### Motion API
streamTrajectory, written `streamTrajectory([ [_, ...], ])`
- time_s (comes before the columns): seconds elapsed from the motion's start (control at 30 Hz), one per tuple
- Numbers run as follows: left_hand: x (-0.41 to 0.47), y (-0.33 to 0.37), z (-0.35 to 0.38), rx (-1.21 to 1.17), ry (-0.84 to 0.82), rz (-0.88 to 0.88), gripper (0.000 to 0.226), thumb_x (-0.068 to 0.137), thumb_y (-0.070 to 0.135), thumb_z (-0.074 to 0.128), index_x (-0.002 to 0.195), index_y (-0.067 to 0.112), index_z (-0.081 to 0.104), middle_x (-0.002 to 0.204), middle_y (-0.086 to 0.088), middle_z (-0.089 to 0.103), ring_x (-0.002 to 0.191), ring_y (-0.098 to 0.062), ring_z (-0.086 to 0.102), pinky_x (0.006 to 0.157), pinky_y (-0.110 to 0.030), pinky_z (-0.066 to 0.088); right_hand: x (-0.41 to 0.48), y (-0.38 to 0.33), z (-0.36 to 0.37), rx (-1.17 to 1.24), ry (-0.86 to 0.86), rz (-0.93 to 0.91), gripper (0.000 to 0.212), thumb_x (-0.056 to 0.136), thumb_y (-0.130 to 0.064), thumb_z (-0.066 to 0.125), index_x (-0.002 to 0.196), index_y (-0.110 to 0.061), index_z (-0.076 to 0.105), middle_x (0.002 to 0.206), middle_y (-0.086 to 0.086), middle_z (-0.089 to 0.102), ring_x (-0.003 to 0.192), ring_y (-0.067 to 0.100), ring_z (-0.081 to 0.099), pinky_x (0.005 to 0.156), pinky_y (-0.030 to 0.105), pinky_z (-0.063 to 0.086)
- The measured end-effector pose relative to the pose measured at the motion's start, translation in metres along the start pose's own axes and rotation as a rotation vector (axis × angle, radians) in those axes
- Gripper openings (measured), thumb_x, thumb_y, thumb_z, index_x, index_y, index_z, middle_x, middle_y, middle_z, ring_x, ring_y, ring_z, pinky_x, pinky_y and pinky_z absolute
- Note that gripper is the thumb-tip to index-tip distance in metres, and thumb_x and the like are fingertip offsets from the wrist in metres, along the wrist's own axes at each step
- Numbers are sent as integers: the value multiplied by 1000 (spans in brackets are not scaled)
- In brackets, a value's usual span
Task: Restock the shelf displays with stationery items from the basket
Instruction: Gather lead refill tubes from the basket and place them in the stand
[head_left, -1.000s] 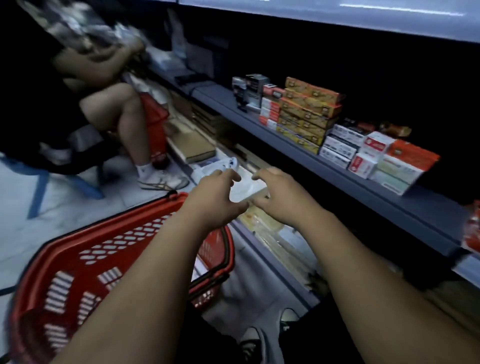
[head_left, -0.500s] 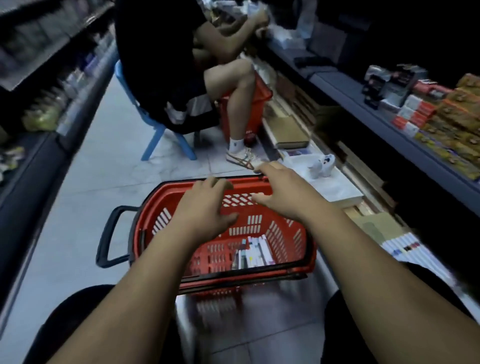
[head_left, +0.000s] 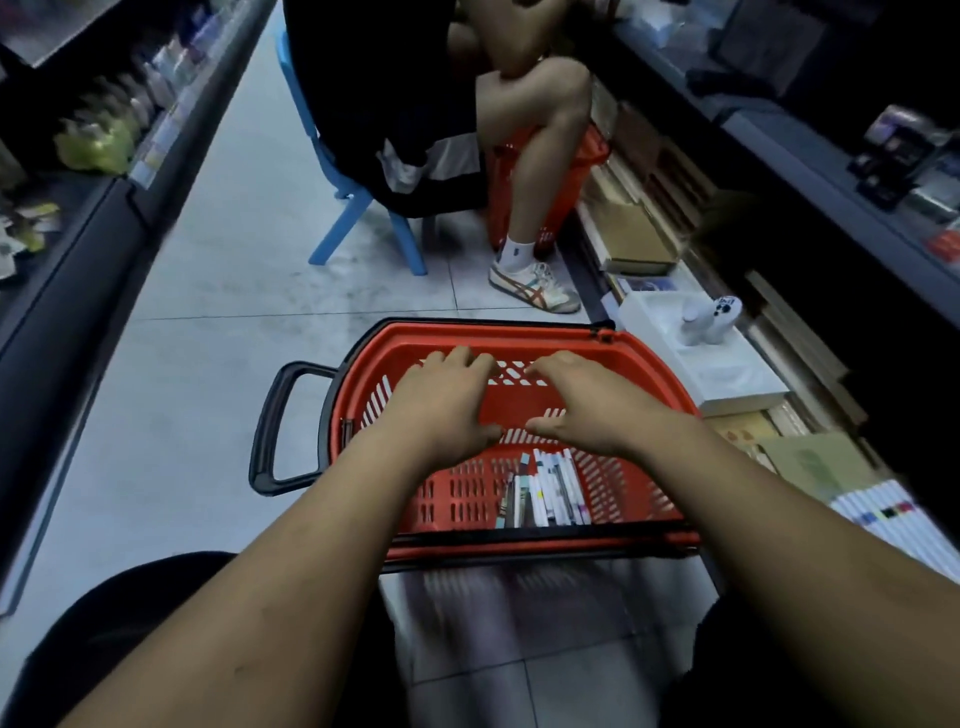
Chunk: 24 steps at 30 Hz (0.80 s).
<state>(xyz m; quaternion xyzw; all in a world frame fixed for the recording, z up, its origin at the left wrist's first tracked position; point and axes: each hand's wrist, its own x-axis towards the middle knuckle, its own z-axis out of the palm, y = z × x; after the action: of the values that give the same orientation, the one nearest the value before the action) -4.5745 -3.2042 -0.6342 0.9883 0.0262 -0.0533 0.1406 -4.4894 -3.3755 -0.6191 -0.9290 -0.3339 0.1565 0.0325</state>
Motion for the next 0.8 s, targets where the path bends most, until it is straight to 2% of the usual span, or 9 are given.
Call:
streamTrajectory([
  [0.13,-4,-2,19,8,-50,7,75,86,53,71,148,25,40,145,-3,47,132,-27,45,107,-44,43,0,12,11,10,-58,35,74,86,-46,74,148,-22,41,149,2,46,132,22,49,108,42,44],
  [0.33,21,1,62,29,-247,5,72,86,55,71,145,27,42,137,-2,51,124,-26,51,98,-42,46,12,60,60,42,-235,93,79,85,-45,76,150,-21,38,151,5,42,130,25,50,109,38,43],
  [0.43,52,0,85,-11,-366,-3,66,88,48,73,142,22,47,135,-3,55,122,-25,54,99,-39,47,27,91,90,49,-340,107,83,84,-44,79,151,-18,37,153,7,44,134,28,48,110,37,42],
  [0.57,103,-2,128,-61,-509,9,58,89,38,74,138,20,51,131,-5,60,116,-25,58,96,-38,52,64,126,116,100,-493,159,84,81,-41,82,150,-19,39,151,9,48,132,30,50,100,34,43],
  [0.63,127,-2,157,-57,-585,32,53,91,32,73,138,20,52,130,-6,62,115,-25,60,94,-38,53,88,139,129,108,-528,174,82,81,-40,82,149,-19,41,148,8,50,130,30,52,96,33,44],
  [0.8,166,-12,236,-85,-751,33,56,90,27,75,139,21,50,127,-5,63,114,-25,61,99,-40,51,134,152,179,141,-592,153,76,83,-35,82,147,-21,45,148,6,50,129,28,53,97,34,46],
])
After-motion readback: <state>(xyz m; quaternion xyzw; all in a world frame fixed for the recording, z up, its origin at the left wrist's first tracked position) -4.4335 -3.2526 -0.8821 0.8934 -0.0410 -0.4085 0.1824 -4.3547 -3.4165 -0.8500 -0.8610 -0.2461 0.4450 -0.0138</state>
